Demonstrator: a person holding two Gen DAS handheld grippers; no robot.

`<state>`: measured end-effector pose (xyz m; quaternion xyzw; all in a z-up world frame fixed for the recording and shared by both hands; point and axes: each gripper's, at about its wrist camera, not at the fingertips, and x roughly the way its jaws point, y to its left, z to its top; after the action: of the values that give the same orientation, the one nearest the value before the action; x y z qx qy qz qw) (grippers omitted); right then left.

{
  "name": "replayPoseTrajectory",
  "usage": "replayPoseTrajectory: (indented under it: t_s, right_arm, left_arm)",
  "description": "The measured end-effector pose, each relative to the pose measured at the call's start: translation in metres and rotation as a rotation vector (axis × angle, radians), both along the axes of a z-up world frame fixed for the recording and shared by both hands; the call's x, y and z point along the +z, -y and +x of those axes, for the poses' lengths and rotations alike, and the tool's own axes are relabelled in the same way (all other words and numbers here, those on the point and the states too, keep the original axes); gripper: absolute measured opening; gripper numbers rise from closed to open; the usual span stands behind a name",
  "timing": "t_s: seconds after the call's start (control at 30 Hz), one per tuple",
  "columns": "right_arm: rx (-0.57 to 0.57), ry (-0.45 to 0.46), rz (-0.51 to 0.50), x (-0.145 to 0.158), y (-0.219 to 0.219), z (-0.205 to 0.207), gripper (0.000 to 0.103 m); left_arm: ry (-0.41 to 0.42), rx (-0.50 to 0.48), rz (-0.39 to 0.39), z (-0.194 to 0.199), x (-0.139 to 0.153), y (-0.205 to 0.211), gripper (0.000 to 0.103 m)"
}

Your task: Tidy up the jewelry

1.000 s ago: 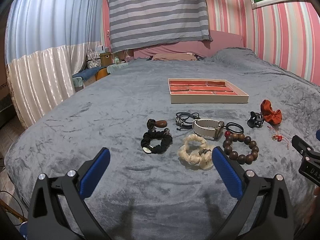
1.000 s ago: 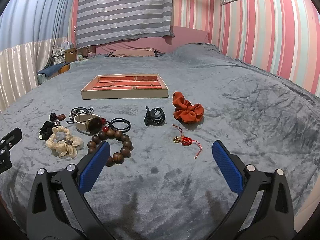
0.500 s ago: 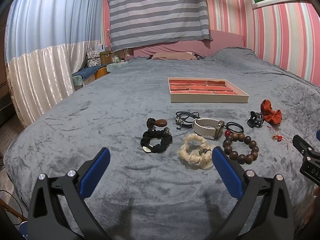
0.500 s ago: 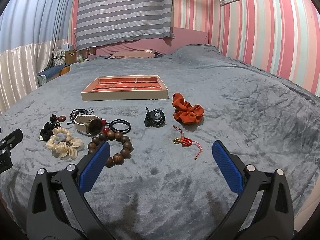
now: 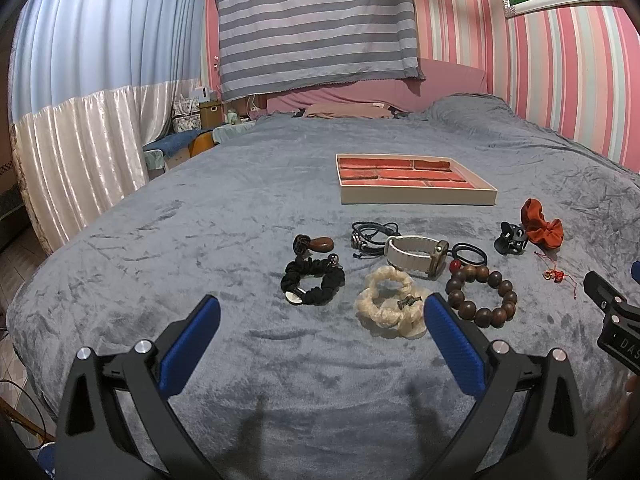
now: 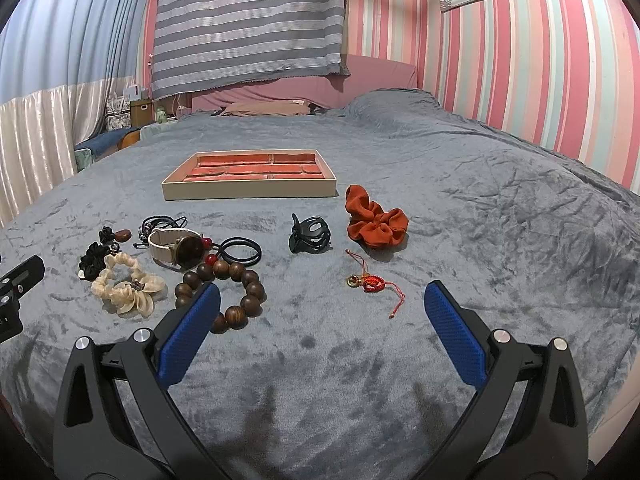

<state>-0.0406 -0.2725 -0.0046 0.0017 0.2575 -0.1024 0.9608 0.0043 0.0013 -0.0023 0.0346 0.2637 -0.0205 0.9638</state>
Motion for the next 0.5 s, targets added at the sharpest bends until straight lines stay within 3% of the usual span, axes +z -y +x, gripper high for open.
replayPoseTrajectory:
  t_s: [0.5]
  right_arm:
    - [0.000, 0.002, 0.001, -0.0005, 0.0002, -0.0002, 0.099]
  left_arm:
    - [-0.001, 0.000, -0.003, 0.0000, 0.0001, -0.0007, 0.099]
